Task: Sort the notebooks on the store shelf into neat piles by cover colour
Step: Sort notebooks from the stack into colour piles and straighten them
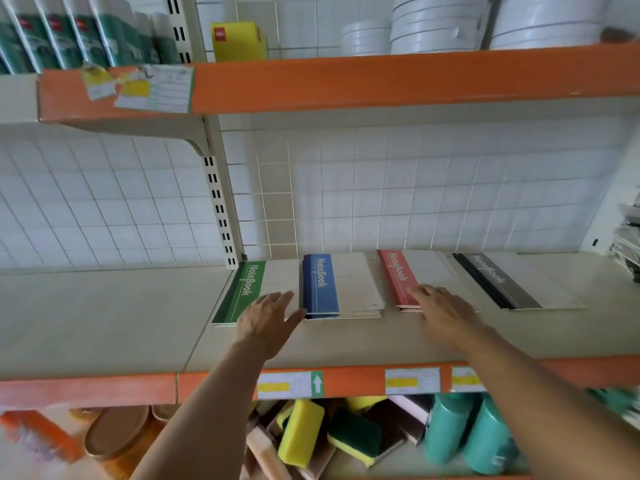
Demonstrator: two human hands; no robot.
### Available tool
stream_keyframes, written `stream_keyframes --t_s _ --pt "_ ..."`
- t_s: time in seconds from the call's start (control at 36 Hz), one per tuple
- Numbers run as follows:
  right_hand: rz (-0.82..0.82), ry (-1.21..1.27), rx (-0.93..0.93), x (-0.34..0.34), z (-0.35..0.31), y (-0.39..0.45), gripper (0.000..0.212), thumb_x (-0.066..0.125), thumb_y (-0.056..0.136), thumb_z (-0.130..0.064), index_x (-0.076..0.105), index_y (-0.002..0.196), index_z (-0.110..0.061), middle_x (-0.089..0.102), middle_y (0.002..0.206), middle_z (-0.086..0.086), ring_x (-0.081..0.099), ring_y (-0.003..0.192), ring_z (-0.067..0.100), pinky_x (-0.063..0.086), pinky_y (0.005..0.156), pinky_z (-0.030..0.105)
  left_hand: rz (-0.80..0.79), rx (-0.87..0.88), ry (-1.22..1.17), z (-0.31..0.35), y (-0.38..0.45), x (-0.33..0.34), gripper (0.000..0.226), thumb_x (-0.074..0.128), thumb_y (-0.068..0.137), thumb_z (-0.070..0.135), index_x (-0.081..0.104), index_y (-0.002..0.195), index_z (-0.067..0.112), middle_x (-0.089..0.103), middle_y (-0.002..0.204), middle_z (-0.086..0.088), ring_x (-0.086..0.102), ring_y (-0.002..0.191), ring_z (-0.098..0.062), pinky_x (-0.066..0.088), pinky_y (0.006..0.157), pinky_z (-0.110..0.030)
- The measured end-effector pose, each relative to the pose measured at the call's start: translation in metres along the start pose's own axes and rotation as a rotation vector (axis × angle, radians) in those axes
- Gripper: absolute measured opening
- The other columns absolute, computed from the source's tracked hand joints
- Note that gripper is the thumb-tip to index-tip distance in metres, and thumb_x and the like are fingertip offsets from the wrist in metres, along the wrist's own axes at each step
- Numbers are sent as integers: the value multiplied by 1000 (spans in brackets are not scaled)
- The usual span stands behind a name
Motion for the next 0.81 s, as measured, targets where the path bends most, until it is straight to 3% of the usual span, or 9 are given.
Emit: stream_keyframes --t_s 0.17,0.28,0.58,0.81 --pt "30 88 -33 -3 14 -34 55 41 98 -28 24 149 -19 34 150 2 41 129 24 41 99 37 16 -9 -28 65 -14 -9 49 35 99 51 49 135 21 53 136 0 48 125 -20 42 93 -34" --pt "38 112 -46 -9 35 -62 56 42 98 -39 23 149 -22 36 149 1 41 130 24 40 100 38 47 6 -51 114 -30 -11 49 34 99 51 48 136 24 52 138 1 47 125 -21 40 95 -34" --pt "20 119 -42 -31 113 -140 59 43 98 -40 22 150 -23 35 151 3 38 134 25 34 107 37 35 119 -41 248 -62 -14 47 33 99 51 50 133 23 55 133 -1 49 123 -22 40 96 -34" --pt "33 130 66 -45 171 -178 60 42 99 -40 18 152 -22 32 153 2 36 135 24 32 108 36 5 263 -11 324 -54 -17 48 30 100 49 48 135 22 52 136 -2 46 125 -22 40 97 -34"
Point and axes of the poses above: each hand's wrist, its own y-axis towards the middle knuckle, its own x-axis out of the palm, z = x × y, the point moved 1 cm from there along y, towards the middle knuckle
